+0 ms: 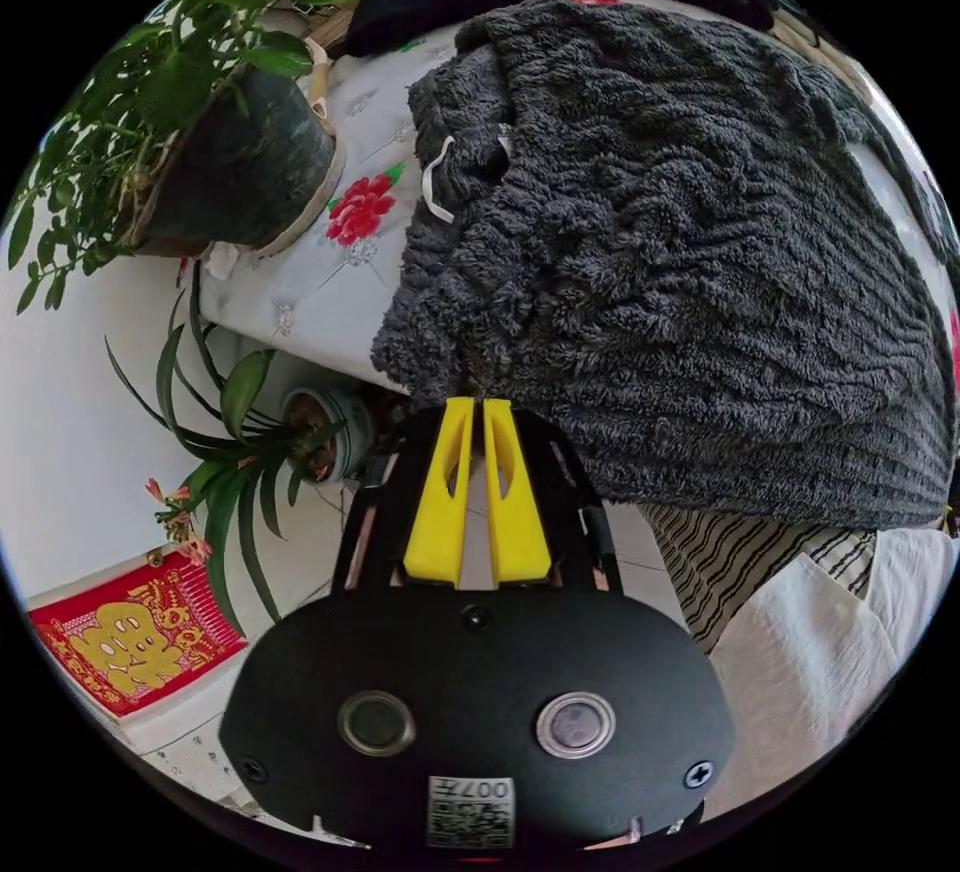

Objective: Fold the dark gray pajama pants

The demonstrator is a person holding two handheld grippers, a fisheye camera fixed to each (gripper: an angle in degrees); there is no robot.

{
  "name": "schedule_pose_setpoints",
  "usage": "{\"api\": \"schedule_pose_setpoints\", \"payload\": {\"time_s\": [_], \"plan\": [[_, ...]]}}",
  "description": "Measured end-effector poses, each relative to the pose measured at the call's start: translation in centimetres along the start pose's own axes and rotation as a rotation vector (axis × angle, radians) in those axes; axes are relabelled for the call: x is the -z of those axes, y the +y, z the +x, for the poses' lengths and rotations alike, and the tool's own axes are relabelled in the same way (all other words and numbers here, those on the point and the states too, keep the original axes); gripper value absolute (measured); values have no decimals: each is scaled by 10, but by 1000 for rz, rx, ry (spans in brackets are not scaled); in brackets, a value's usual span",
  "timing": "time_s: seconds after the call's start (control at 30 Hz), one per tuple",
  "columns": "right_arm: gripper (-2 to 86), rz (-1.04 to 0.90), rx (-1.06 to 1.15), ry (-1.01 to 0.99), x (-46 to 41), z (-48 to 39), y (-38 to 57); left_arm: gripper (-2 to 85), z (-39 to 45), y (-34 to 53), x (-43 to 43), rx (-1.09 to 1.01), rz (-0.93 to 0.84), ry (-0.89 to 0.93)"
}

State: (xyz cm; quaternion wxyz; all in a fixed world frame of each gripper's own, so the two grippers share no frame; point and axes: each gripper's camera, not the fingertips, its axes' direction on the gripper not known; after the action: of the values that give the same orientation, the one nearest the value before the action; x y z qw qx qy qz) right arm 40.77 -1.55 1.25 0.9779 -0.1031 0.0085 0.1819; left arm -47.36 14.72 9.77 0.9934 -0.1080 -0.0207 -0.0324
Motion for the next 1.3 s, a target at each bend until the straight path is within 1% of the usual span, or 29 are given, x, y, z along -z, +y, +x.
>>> {"api": "schedule_pose_setpoints", "payload": {"time_s": [0.03, 0.07, 0.1, 0.17, 0.27, 0.37, 0.43, 0.47, 0.5, 0.53, 0.6, 0.67, 0.73, 0.77, 0.8, 0.87, 0.93, 1.0, 1.07, 1.2, 1.23, 1.27, 1.3], "plan": [[43, 51, -11, 11, 8, -1, -1, -6, -1, 4, 9, 7, 13, 6], [44, 153, -18, -1, 24, -4, -4, -6, -2, 9, 22, 17, 41, 13], [46, 233, 13, -54, 35, -13, -10, -6, -2, 12, 30, 25, 62, 16], [48, 257, 91, -146, 35, -34, -29, -6, -3, 26, 62, 61, 164, 38], [51, 188, 211, -268, 4, -83, -65, -9, 8, 29, 88, 59, 253, 39], [49, 73, 287, -314, -47, -130, -95, -9, 27, 12, 98, 8, 261, 65], [45, -22, 319, -275, -80, -152, -109, -9, 36, -2, 104, -8, 268, 71], [42, -61, 336, -207, -98, -161, -115, -9, 41, -10, 107, -20, 274, 86], [39, 3, 374, -169, -100, -164, -116, -9, 43, -15, 108, -27, 272, 92], [37, 1, 364, -139, -104, -163, -120, -10, 48, -26, 105, -40, 256, 90], [29, -65, 310, -228, -120, -148, -140, -10, 55, -43, 87, -59, 176, 75], [22, -158, 232, -341, -131, -134, -159, -10, 64, -64, 45, -81, -33, 57], [14, -166, 235, -389, -128, -130, -169, -10, 66, -68, 55, -102, 40, 48], [10, -114, 256, -365, -115, -133, -174, -10, 67, -74, 61, -108, 19, 68], [8, -27, 283, -335, -99, -139, -179, -10, 67, -75, 66, -106, 35, 67], [10, 85, 352, -324, -81, -158, -190, -10, 62, -79, 95, -94, 164, 96], [15, 135, 425, -338, -79, -187, -211, -10, 55, -92, 113, -57, 231, 121], [20, 167, 512, -373, -94, -235, -248, -10, 50, -115, 123, -36, 262, 135], [23, 160, 565, -375, -117, -275, -276, -10, 51, -153, 126, -54, 283, 112], [29, 98, 651, -309, -178, -355, -327, -10, 55, -209, 115, -87, 245, 25], [30, 76, 663, -289, -188, -363, -331, -10, 56, -223, 106, -101, 209, 6], [31, -7, 687, -222, -213, -375, -335, -10, 58, -232, 92, -129, 142, -3], [32, -2, 722, -169, -228, -377, -328, -10, 59, -233, 85, -148, 107, -5]]}}
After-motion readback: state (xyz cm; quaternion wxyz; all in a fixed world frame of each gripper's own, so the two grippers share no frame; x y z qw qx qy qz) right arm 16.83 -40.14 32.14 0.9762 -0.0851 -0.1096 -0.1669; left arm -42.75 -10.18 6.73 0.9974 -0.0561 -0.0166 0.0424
